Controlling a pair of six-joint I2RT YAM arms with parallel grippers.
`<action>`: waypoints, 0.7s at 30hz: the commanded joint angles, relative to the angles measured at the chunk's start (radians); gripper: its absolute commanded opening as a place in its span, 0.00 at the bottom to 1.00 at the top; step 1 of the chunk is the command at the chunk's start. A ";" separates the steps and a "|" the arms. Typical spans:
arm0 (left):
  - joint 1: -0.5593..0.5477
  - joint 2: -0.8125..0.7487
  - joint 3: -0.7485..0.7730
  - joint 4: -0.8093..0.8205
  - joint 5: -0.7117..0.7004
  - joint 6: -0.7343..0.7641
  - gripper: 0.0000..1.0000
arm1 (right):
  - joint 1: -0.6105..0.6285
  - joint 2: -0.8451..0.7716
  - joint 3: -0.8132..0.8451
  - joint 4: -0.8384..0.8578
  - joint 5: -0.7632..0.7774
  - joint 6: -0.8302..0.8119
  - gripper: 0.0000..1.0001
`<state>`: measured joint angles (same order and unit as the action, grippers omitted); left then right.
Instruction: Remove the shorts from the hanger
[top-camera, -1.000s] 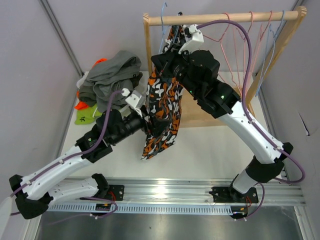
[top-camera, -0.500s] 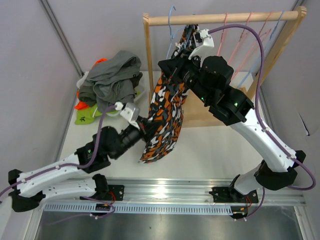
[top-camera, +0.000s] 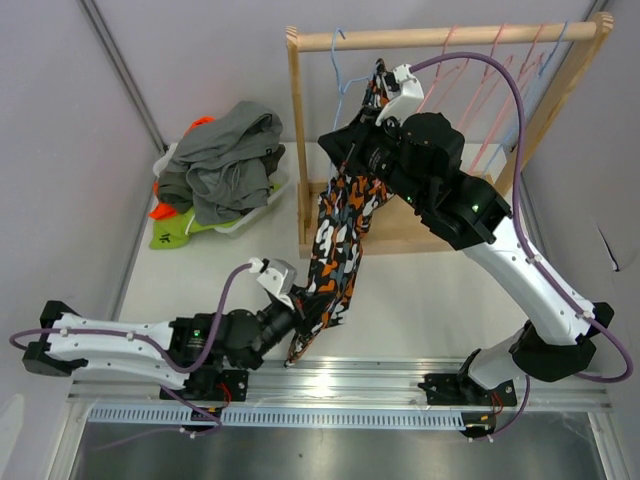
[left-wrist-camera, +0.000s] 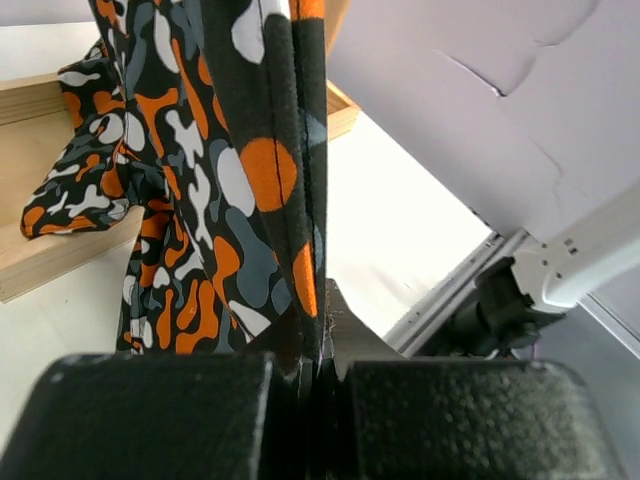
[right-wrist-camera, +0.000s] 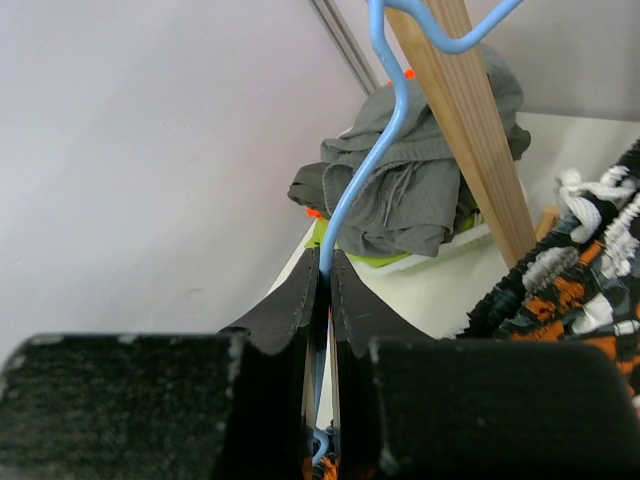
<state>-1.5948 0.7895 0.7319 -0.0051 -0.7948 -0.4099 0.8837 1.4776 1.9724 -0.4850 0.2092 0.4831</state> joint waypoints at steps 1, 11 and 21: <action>-0.036 0.088 -0.002 -0.010 0.014 0.014 0.00 | -0.045 -0.079 0.025 0.187 0.094 -0.026 0.00; -0.333 0.266 0.069 -0.056 -0.237 -0.104 0.00 | -0.163 0.021 0.188 0.100 0.068 -0.048 0.00; -0.384 0.312 0.142 -0.165 -0.383 -0.147 0.00 | -0.212 -0.049 0.074 0.106 0.019 0.060 0.00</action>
<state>-1.9614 1.1000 0.8291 -0.1211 -1.1412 -0.5346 0.7036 1.5032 2.0731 -0.5411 0.1967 0.6361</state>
